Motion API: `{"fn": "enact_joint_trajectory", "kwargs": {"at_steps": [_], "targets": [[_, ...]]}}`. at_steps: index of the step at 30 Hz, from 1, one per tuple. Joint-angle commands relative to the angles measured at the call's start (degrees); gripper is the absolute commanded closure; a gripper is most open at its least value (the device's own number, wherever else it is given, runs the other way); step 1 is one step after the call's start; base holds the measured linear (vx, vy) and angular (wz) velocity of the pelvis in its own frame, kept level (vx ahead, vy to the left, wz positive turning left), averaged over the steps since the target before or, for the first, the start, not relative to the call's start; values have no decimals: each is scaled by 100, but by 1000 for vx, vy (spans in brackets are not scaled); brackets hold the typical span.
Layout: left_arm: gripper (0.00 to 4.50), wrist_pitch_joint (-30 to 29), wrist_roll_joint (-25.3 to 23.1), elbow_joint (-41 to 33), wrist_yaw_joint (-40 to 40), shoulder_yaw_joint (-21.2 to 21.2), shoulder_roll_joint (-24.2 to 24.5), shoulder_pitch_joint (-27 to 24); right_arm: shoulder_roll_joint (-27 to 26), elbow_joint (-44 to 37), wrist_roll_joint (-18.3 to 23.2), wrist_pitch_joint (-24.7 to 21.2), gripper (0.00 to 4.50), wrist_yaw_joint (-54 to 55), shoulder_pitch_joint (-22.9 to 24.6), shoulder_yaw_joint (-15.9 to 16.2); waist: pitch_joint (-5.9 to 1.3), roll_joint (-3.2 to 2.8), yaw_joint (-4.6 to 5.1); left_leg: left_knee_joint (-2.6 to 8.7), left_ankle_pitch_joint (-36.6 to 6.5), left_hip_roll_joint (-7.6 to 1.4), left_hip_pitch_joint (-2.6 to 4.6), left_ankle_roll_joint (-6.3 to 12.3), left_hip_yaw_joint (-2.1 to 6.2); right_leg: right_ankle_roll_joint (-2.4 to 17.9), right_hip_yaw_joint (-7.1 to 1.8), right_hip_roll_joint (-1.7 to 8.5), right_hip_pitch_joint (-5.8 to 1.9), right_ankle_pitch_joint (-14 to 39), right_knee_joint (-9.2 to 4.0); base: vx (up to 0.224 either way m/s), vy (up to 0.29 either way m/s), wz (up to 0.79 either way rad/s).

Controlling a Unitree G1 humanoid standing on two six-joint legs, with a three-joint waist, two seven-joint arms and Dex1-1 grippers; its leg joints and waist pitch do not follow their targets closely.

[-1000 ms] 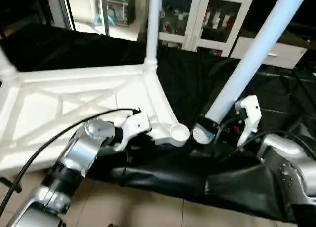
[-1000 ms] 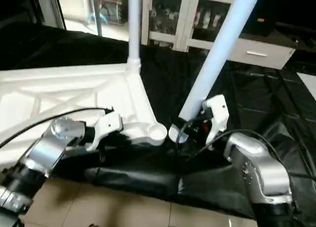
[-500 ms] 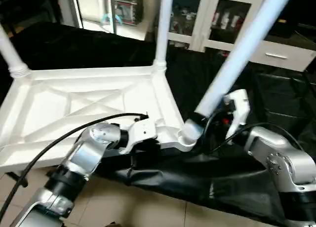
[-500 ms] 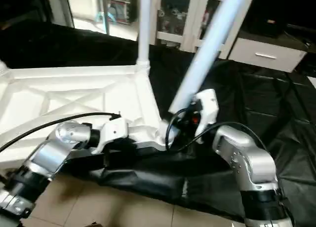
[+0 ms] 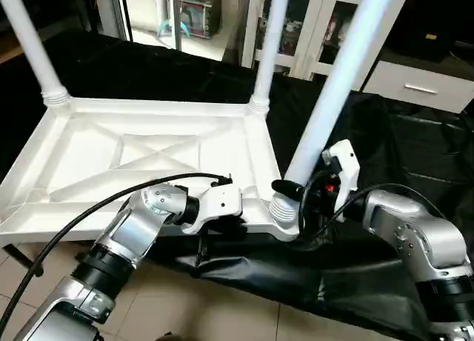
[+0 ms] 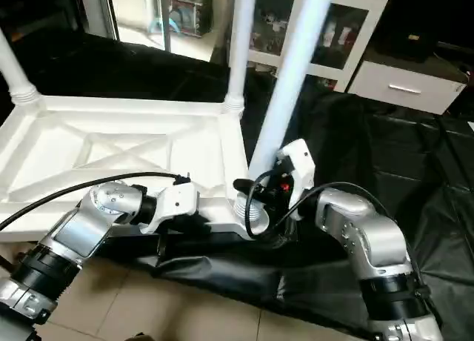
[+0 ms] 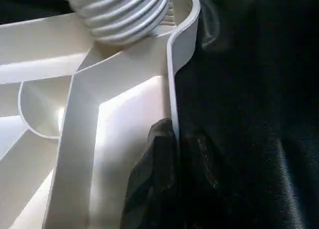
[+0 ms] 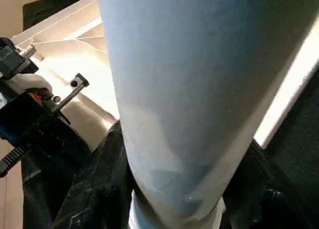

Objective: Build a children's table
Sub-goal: Insert table leg to table base

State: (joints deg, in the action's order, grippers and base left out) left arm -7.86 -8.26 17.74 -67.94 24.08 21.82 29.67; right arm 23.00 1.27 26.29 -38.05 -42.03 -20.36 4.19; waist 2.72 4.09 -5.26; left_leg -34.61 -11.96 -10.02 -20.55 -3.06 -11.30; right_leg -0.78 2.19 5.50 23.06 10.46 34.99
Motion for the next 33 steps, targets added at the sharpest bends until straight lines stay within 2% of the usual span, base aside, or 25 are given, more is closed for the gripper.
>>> {"fn": "enact_joint_trajectory", "kwargs": {"at_steps": [1,4,11,16,18,21,23,33], "targets": [[448,225,226,55,-134,237,-182,-28,76,76,-76,24,261,-53,-67,29,-313,90,47,460,-687,-318,61,108,102,1038,-214,307,-176,1177,-364,0,0,0],[448,255,190,115,-155,218,-166,-10,158,112,-163,29,261,-158,-70,122,-306,86,43,466,-743,-319,59,99,106,1027,-214,311,-174,1274,-377,0,0,0],[448,312,102,250,-123,200,-129,38,387,-47,-116,-123,261,-344,-27,75,-304,92,36,469,-849,-327,79,60,108,985,-216,309,-164,1386,-394,0,0,0],[448,363,82,321,-131,213,-131,65,596,-120,-103,-198,261,-485,23,131,-304,101,38,468,-875,-325,58,70,112,982,-215,315,-177,1429,-400,0,0,0],[448,370,81,330,-135,216,-136,72,614,-121,-102,-214,261,-523,41,168,-306,119,33,464,-872,-326,57,76,114,974,-215,321,-176,1475,-402,0,0,0],[448,382,82,350,-145,215,-136,84,508,-23,-198,-151,261,-553,58,277,-304,110,36,469,-888,-330,58,61,119,972,-211,319,-169,1515,-407,0,0,0],[448,372,81,355,-149,215,-132,84,456,33,-240,-130,261,-559,54,331,-308,132,34,469,-875,-328,53,50,120,974,-207,320,-171,1483,-402,0,0,0],[448,402,85,405,-153,205,-125,66,386,148,-370,22,261,-549,42,471,-304,133,44,488,-1035,-333,56,-17,131,918,-209,326,-161,1605,-416,0,0,0]]}}
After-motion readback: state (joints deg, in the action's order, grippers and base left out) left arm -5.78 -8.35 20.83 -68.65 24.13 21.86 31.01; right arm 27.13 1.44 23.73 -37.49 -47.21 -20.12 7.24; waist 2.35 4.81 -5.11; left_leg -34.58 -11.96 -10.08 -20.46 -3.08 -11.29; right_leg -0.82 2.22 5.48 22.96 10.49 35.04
